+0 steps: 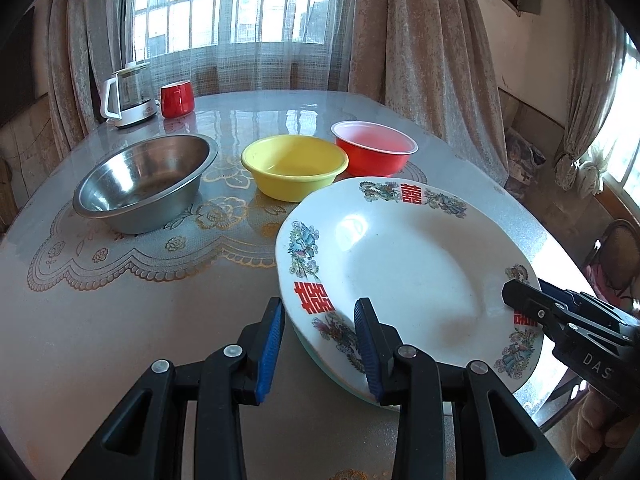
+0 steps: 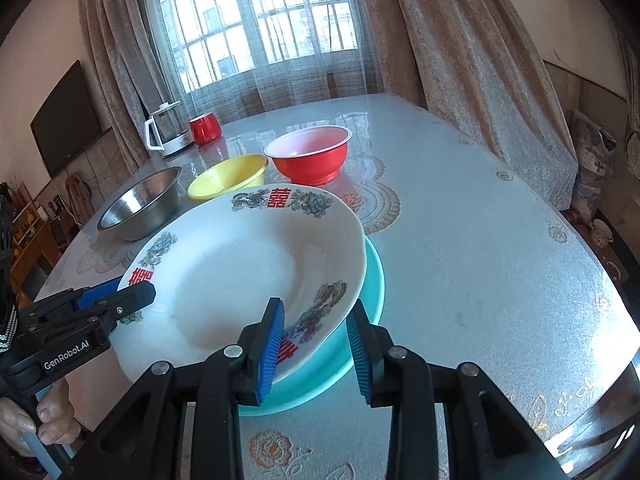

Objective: Organize plates and bowls

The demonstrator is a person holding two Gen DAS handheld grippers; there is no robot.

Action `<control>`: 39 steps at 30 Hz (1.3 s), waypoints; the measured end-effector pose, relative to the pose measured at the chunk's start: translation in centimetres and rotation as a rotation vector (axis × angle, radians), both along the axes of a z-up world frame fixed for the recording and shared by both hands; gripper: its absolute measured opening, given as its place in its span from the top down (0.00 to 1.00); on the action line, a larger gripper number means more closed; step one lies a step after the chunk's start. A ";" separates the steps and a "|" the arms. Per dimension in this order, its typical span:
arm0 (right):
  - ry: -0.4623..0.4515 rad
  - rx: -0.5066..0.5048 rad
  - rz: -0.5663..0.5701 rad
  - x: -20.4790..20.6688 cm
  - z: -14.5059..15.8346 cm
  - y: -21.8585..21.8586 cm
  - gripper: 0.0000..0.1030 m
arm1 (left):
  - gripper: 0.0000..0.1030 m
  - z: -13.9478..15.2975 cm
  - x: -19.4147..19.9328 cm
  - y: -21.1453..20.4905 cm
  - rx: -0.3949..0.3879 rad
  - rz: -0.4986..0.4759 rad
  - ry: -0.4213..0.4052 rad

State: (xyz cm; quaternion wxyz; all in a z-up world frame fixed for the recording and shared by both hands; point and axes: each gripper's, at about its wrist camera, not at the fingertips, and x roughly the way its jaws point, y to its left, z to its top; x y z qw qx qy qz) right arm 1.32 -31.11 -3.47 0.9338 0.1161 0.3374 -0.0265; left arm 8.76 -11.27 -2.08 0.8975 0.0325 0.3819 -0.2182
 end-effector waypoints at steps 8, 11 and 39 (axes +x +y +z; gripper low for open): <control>0.012 0.068 -0.011 -0.2 -0.1 -0.5 0.68 | 0.64 0.2 -0.4 0.2 0.000 0.006 -0.005; 0.012 0.080 -0.029 -0.4 0.0 -0.8 0.68 | 0.64 0.6 -0.6 0.6 0.002 0.016 -0.013; -0.041 0.108 -0.124 -1.2 3.4 -0.9 0.63 | 0.60 1.6 -2.1 6.4 -0.032 0.102 -0.017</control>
